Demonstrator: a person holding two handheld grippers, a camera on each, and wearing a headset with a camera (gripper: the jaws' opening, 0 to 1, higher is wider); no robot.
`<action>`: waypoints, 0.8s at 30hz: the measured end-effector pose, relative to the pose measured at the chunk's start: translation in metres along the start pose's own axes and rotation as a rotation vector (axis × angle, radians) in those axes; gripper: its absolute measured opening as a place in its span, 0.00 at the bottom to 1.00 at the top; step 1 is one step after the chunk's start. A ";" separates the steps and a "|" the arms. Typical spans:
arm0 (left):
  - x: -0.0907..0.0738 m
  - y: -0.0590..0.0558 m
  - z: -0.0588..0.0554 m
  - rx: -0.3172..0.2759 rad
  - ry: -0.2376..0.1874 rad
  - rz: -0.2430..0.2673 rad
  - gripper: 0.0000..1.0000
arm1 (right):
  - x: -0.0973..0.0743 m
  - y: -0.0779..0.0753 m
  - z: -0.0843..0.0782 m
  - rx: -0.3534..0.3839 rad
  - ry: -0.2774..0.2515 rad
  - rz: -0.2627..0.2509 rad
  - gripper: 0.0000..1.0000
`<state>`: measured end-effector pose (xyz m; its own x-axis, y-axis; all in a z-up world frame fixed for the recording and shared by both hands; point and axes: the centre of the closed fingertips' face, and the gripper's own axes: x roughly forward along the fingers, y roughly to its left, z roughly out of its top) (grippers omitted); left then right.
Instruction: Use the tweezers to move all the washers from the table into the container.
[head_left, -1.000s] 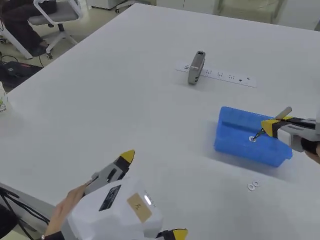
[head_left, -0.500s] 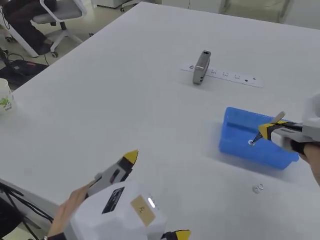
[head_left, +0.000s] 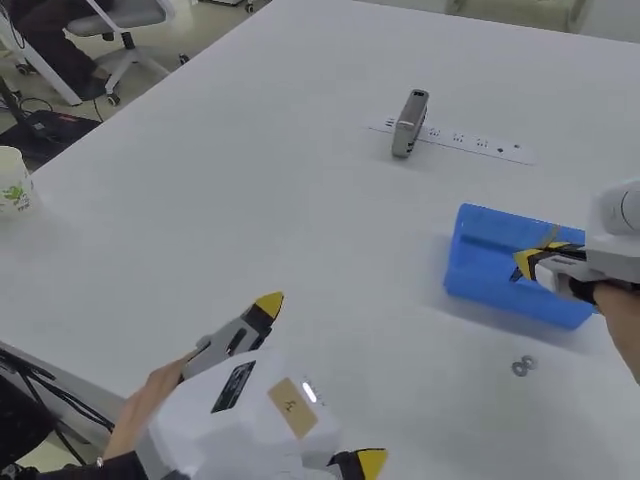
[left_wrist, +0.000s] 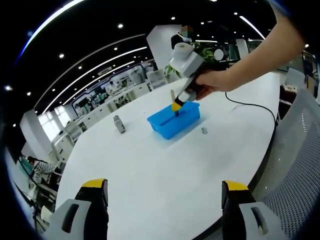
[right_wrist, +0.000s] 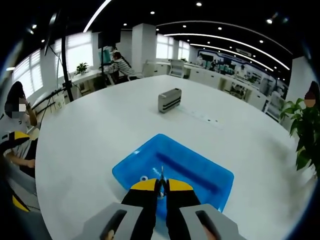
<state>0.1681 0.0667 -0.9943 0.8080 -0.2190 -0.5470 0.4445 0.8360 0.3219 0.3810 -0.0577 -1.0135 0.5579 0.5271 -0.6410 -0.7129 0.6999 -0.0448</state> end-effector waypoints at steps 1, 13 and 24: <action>0.000 0.000 0.000 0.002 0.002 0.001 0.96 | 0.001 0.000 -0.001 0.000 0.001 -0.001 0.02; 0.000 0.000 -0.001 0.003 0.005 -0.001 0.96 | 0.005 -0.003 -0.006 0.008 0.004 -0.006 0.02; 0.000 -0.001 -0.001 0.004 0.007 0.000 0.96 | 0.005 0.001 -0.007 -0.013 0.015 0.009 0.03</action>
<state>0.1675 0.0665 -0.9951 0.8054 -0.2152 -0.5522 0.4459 0.8338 0.3255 0.3804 -0.0581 -1.0215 0.5450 0.5263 -0.6527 -0.7234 0.6887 -0.0488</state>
